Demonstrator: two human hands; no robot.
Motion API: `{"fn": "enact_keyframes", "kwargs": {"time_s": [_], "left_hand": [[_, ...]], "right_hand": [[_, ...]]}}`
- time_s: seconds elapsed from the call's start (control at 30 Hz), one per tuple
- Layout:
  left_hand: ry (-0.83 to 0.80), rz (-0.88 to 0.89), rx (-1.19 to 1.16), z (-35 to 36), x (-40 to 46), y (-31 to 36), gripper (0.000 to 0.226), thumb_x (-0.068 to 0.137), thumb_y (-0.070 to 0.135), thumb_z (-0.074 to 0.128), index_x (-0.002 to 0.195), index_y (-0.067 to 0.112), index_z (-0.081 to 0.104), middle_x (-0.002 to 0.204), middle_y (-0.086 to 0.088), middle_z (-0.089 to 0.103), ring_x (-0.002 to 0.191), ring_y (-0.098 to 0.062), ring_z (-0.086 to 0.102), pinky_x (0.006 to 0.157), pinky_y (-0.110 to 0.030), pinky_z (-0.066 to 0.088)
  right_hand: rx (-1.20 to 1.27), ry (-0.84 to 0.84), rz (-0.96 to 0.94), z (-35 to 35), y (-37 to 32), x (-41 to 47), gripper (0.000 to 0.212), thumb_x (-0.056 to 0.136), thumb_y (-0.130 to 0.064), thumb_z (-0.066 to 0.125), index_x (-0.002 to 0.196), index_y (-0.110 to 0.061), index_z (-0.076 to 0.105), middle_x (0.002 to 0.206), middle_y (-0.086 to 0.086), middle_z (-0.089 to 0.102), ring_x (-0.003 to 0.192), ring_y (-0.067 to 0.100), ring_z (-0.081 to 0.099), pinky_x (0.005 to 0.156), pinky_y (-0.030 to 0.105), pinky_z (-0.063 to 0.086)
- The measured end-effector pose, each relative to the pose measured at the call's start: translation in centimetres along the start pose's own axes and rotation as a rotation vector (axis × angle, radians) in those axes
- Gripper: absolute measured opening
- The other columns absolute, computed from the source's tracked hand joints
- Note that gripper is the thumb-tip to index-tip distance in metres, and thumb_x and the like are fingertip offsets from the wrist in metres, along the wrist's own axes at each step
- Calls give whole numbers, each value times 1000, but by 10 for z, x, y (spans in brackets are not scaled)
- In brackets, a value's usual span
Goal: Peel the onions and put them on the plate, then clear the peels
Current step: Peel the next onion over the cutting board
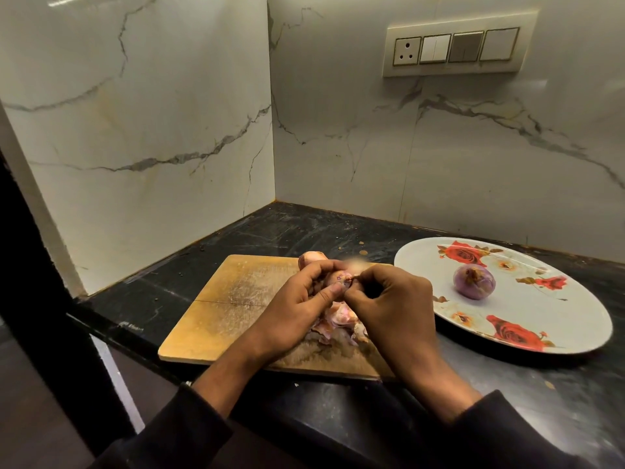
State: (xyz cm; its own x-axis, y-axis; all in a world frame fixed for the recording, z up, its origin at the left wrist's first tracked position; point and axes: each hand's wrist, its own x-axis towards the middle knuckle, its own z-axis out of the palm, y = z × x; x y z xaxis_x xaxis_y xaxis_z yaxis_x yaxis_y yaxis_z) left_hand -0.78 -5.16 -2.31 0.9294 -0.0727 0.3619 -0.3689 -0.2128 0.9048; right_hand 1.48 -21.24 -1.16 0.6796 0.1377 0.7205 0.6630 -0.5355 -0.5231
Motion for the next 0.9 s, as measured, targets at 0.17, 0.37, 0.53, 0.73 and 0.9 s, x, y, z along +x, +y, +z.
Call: {"fn": "enact_keyframes", "kwargs": {"time_s": [0.17, 0.37, 0.53, 0.73, 0.9], "left_hand": [[-13, -11, -43, 0, -1, 2, 32, 101, 14, 54, 132, 17, 59, 128, 1, 63, 121, -8, 61, 99, -26, 52], [7, -25, -86, -1, -1, 2, 31, 101, 9, 52, 129, 19, 60, 128, 1, 65, 121, -11, 62, 101, -30, 52], [11, -73, -177, -2, -1, 3, 32, 102, 10, 49, 126, 25, 62, 124, 1, 68, 118, -15, 65, 96, -31, 55], [39, -106, -323, -1, -1, 1, 34, 104, 10, 44, 130, 25, 61, 121, -9, 68, 112, -24, 67, 90, -34, 56], [75, -101, -316, -1, 0, 1, 32, 105, 13, 44, 129, 24, 62, 120, -10, 68, 110, -22, 67, 88, -33, 56]], "right_hand": [[83, 14, 61, 1, 2, 0, 6, 77, -16, 82, 74, -18, 78, 65, -9, 69, 59, 1, 62, 58, 6, 43], [239, 33, 215, 2, 5, 1, 4, 79, -18, 81, 82, -20, 80, 68, -12, 72, 65, 1, 67, 58, 8, 45], [420, 19, 404, 0, 12, 5, 8, 81, -15, 82, 88, -19, 79, 73, -4, 76, 70, 11, 73, 68, 34, 62], [236, -60, 408, 5, 19, 6, 9, 81, -26, 79, 77, -20, 74, 69, -3, 72, 69, 13, 71, 66, 29, 58], [128, -114, 280, 2, 12, 6, 15, 82, -25, 78, 69, -22, 72, 64, -8, 69, 64, 3, 64, 59, 11, 45]]}}
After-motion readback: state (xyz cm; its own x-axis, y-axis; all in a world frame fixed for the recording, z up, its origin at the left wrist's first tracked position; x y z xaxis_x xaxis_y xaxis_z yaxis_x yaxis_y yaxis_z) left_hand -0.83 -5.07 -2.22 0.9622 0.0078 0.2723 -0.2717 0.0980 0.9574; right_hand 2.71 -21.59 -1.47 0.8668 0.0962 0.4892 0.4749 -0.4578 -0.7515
